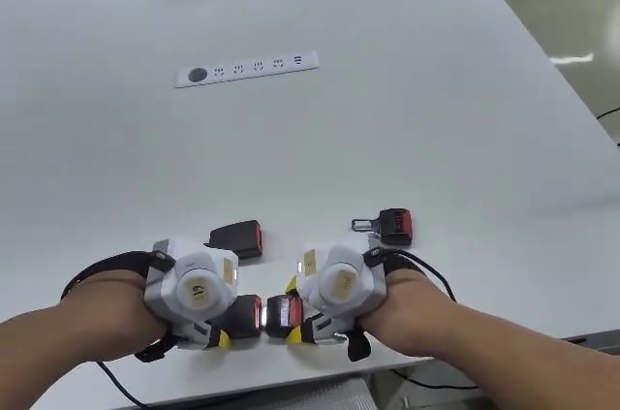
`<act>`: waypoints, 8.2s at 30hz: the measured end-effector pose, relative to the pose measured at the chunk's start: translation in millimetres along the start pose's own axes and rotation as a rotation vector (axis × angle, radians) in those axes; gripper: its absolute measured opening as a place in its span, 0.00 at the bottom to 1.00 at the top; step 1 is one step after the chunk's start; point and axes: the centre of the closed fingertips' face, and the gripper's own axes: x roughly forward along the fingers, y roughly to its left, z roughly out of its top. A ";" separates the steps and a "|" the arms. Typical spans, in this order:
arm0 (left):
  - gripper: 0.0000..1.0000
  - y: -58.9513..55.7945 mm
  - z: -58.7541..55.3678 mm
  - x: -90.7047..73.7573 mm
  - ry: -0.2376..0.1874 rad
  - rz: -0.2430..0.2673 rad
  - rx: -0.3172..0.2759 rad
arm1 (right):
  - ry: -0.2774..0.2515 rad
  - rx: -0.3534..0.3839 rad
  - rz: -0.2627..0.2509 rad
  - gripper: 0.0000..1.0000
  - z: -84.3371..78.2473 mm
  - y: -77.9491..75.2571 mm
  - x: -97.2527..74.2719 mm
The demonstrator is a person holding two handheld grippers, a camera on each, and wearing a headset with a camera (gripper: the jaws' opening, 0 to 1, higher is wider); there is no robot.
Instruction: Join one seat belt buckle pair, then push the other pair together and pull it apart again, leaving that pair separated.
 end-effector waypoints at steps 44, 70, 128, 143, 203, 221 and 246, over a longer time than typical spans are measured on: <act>0.46 114.1 1.7 -15.5 -0.039 0.118 -0.066 | 0.146 0.069 -0.178 0.35 -104.5 -118.7 -110.6; 0.33 104.6 4.8 -5.7 -0.009 0.036 -0.023 | 0.187 0.046 -0.095 0.31 -121.7 -125.5 -104.9; 0.32 109.8 0.1 3.9 0.063 0.029 -0.006 | 0.144 -0.024 -0.121 0.32 -19.1 -119.2 -12.0; 0.32 109.7 0.6 5.1 0.063 0.015 0.025 | 0.104 -0.028 -0.101 0.30 -7.9 -114.9 -1.9; 0.33 103.8 3.9 1.6 0.064 0.027 -0.003 | 0.151 0.050 -0.160 0.34 -83.2 -108.5 -71.6; 0.33 99.6 6.1 -4.5 0.061 0.060 -0.026 | 0.239 0.046 -0.247 0.50 -114.9 -116.8 -102.1; 0.65 52.3 -52.8 -91.5 -0.228 0.324 -0.359 | -0.098 0.337 -0.399 0.67 -85.7 -62.0 -148.7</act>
